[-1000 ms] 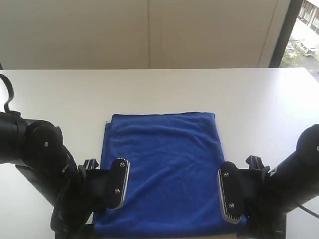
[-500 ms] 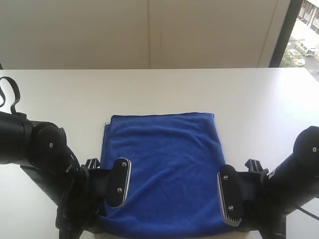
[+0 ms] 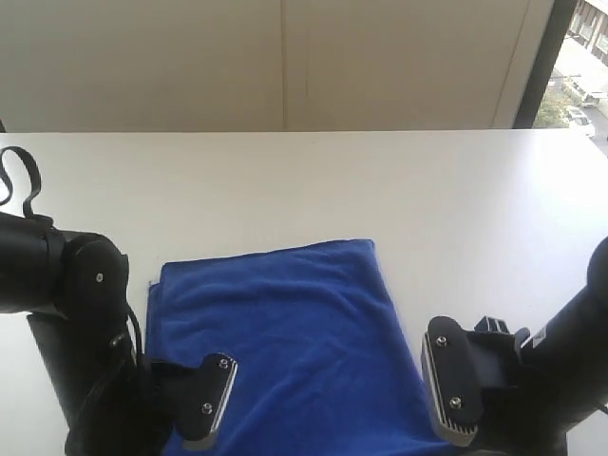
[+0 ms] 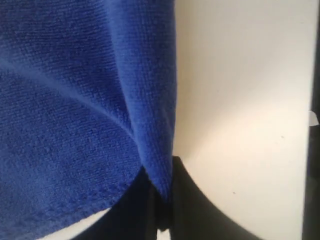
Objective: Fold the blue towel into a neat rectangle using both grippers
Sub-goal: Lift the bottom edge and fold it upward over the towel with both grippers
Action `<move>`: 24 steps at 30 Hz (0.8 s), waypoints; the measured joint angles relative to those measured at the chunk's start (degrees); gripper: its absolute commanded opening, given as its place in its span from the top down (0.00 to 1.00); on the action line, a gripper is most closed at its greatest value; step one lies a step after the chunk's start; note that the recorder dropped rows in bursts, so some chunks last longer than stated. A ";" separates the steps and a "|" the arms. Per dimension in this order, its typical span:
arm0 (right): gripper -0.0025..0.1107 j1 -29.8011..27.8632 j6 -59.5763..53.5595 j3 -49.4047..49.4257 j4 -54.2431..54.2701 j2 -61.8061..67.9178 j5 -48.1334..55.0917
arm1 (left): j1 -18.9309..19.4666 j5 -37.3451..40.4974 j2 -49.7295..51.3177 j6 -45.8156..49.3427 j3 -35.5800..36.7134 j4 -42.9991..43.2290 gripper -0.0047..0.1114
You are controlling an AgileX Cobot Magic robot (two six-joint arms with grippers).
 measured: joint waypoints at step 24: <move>0.98 0.83 10.62 -1.22 -0.12 -6.82 -22.75 | 4.75 -9.57 -10.11 -20.36 -1.72 12.75 0.96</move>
